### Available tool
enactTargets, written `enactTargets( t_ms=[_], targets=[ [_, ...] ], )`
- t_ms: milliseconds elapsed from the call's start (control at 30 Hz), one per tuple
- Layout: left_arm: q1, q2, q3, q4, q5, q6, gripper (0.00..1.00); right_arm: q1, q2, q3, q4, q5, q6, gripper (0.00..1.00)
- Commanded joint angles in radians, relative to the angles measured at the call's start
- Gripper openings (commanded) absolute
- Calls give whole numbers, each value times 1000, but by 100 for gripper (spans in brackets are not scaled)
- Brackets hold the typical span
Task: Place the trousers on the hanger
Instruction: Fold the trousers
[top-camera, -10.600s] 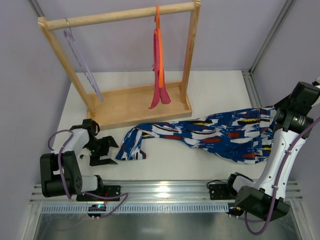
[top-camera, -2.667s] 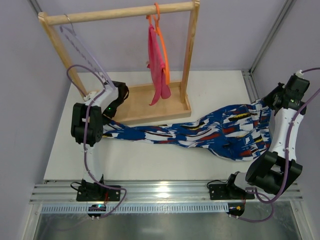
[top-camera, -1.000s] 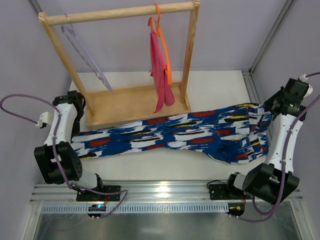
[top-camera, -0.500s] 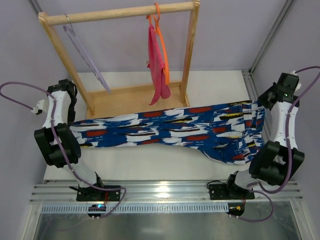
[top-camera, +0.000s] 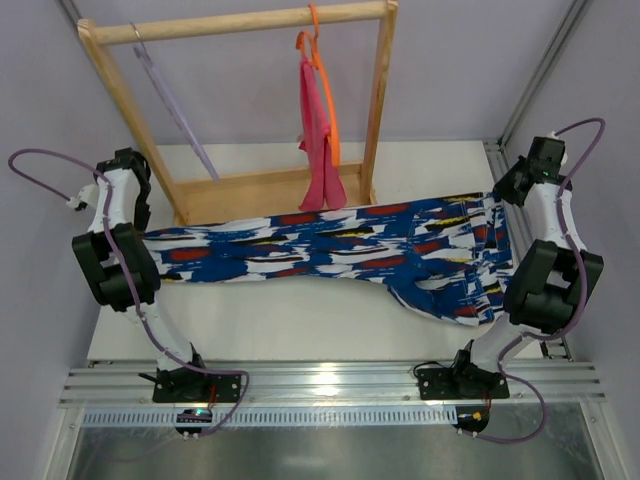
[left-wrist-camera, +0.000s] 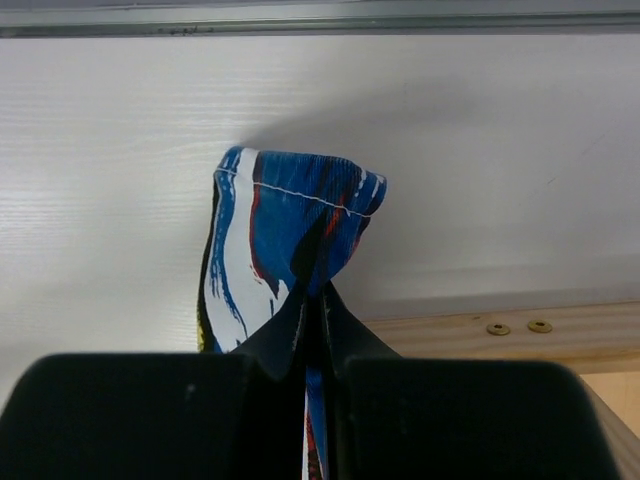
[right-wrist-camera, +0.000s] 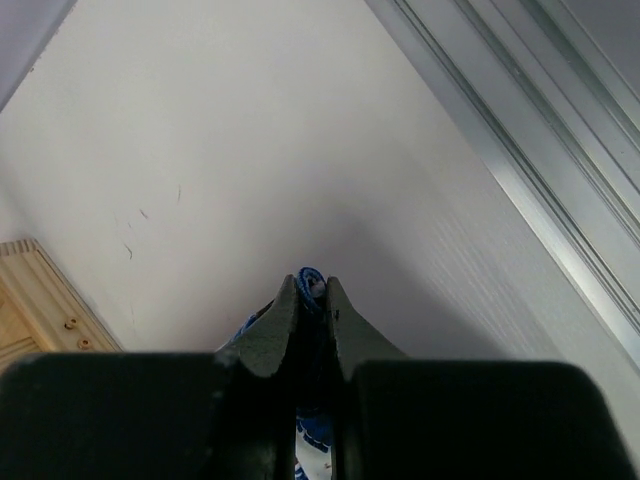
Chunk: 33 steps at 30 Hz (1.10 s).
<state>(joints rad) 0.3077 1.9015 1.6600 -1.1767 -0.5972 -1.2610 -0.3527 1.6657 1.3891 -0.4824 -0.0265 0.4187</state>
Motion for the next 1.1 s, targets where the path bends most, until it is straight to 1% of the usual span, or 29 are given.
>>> enactTargets(
  t_ms=[0, 100, 167, 200, 233, 267, 333, 367, 400, 433, 467, 500, 533, 633, 667, 700, 767, 833, 867, 900, 933, 967, 1000, 1033, 1067],
  targets=[
    [33, 34, 66, 63, -38, 52, 0, 1, 40, 100, 100, -2, -34, 4],
    [34, 53, 81, 43, -13, 71, 0, 7, 52, 119, 77, 2, -43, 4],
    [34, 47, 64, 43, -9, 68, 0, 11, 43, 97, 80, -1, -41, 11],
    [34, 44, 52, 49, -7, 64, 9, 14, 40, 90, 85, -1, -38, 15],
    [34, 38, 31, 55, -4, 63, 16, 18, 39, 85, 99, -3, -40, 20],
    [34, 31, 23, 61, -3, 63, 24, 21, 43, 82, 103, -6, -40, 22],
    [34, 21, 9, 80, 2, 72, 35, 27, 54, 96, 99, -18, -47, 29],
    [34, 12, 9, 81, -3, 75, 36, 26, 74, 122, 87, -26, -57, 31],
    [34, 5, 9, 80, -7, 78, 42, 29, 80, 135, 73, -27, -64, 33],
    [34, -1, 12, 80, -6, 89, 46, 29, 85, 143, 52, -36, -81, 40],
    [34, -18, 15, 77, -6, 91, 49, 31, 85, 155, 44, -39, -87, 44],
    [33, -27, 18, 63, -9, 91, 56, 31, 82, 162, 19, -41, -89, 46],
    [33, -39, 20, 60, -12, 94, 59, 32, 77, 169, 4, -39, -92, 52],
    [30, -99, 9, 60, -9, 118, 65, 38, 42, 197, -74, -24, -89, 60],
    [24, -113, -6, 66, -4, 153, 66, 43, 29, 212, -96, -15, -90, 64],
    [21, -133, -17, 78, 11, 173, 67, 52, 5, 218, -146, -7, -90, 64],
    [-4, -183, -45, 98, 30, 205, 68, 67, -32, 219, -191, 2, -110, 64],
    [-24, -246, -104, 135, 65, 291, 68, 106, -91, 209, -249, 10, -133, 65],
    [-57, -271, -132, 202, 127, 317, 68, 121, -113, 191, -271, 13, -138, 65],
    [-86, -295, -200, 239, 157, 375, 68, 142, -142, 176, -297, 10, -158, 65],
    [-117, -347, -229, 277, 183, 399, 68, 197, -202, 154, -301, 19, -164, 65],
    [-202, -369, -258, 326, 194, 416, 70, 233, -242, 101, -301, 22, -167, 65],
    [-252, -393, -291, 354, 192, 455, 73, 260, -274, 76, -306, 55, -166, 65],
    [-296, -410, -334, 367, 188, 456, 75, 288, -305, 56, -312, 69, -159, 65],
    [-377, -439, -356, 373, 189, 451, 76, 346, -372, 12, -318, 69, -152, 65]
  ],
)
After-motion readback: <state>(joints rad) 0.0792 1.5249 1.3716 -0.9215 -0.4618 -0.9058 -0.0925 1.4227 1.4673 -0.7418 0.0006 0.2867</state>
